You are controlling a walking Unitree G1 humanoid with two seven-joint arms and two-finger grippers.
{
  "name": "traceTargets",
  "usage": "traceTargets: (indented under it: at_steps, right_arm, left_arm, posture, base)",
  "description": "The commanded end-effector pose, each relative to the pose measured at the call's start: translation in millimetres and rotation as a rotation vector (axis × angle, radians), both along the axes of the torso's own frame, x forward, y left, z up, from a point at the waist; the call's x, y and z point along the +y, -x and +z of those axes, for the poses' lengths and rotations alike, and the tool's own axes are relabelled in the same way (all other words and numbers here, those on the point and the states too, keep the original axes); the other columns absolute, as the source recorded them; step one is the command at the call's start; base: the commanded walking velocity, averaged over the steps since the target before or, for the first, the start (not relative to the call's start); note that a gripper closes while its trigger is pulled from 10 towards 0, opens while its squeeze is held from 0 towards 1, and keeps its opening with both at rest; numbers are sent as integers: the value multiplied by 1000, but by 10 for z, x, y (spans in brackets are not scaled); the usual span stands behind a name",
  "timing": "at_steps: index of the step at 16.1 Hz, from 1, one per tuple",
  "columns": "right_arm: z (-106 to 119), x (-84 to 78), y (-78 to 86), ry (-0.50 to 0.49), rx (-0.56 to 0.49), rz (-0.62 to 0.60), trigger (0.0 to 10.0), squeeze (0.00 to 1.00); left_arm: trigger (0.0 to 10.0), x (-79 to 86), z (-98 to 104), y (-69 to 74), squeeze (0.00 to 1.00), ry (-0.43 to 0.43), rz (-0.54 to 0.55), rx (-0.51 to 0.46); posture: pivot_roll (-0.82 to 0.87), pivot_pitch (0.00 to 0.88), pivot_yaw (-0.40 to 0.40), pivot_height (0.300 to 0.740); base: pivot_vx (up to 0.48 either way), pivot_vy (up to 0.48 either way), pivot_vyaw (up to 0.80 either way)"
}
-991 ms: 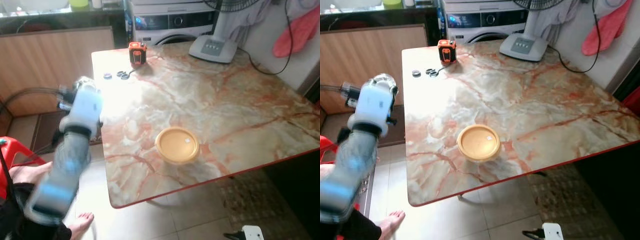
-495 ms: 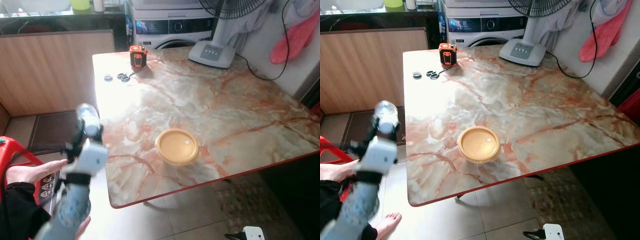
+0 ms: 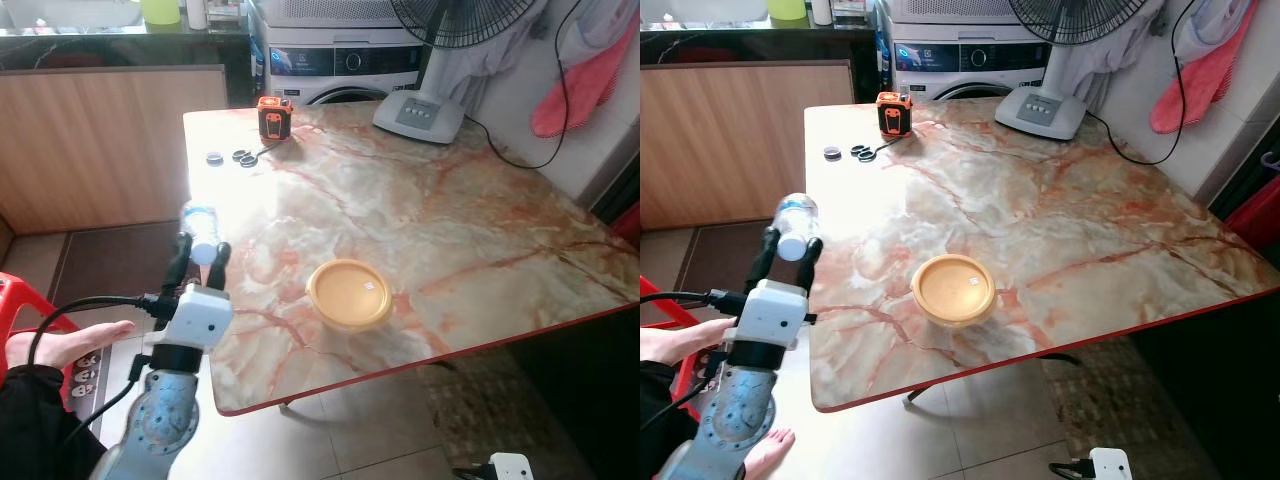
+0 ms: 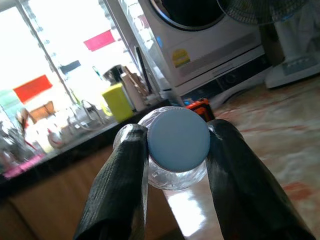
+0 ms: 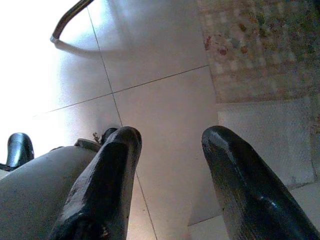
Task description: Restocking fridge
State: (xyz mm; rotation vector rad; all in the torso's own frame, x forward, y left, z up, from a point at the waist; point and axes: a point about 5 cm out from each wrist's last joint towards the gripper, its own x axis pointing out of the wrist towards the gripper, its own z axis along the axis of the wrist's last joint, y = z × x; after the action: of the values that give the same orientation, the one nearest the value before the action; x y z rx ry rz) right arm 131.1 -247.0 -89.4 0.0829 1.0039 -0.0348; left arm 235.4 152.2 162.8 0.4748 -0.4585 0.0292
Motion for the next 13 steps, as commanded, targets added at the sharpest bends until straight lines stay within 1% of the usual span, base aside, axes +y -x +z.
traceTargets:
  at_steps: [1, 2, 3, 10, 13]
  right_arm:
    - [26, -96, 14, 19, -13, -26, 10000, 0]
    - [27, -99, 15, 20, -14, -27, 10000, 0]
    - [31, -110, 16, 20, -17, -30, 10000, 0]
    - [29, -119, 25, 25, -14, -39, 10000, 0]
    - [21, -105, 35, 23, -5, -25, 10000, 0]
  left_arm:
    - [10000, 11, 24, -27, 0, 40, 12, 6]
    - [10000, 16, 20, -29, 0, 44, 18, 9]
    - [10000, 62, 24, -37, 0, 74, 40, 12]
    - [10000, 79, 7, -45, 0, 100, 52, 36]
    - [10000, 81, 7, -41, 0, 91, 47, 37]
  posture:
    - [89, 22, -124, 740]
    - [89, 22, -124, 740]
    - [84, 36, -124, 740]
    - [78, 42, -121, 740]
    - [83, 28, -114, 740]
  base:
    - [0, 0, 0]
    - [0, 0, 0]
    - [0, 0, 0]
    - [0, 0, 0]
    - [0, 0, -781]
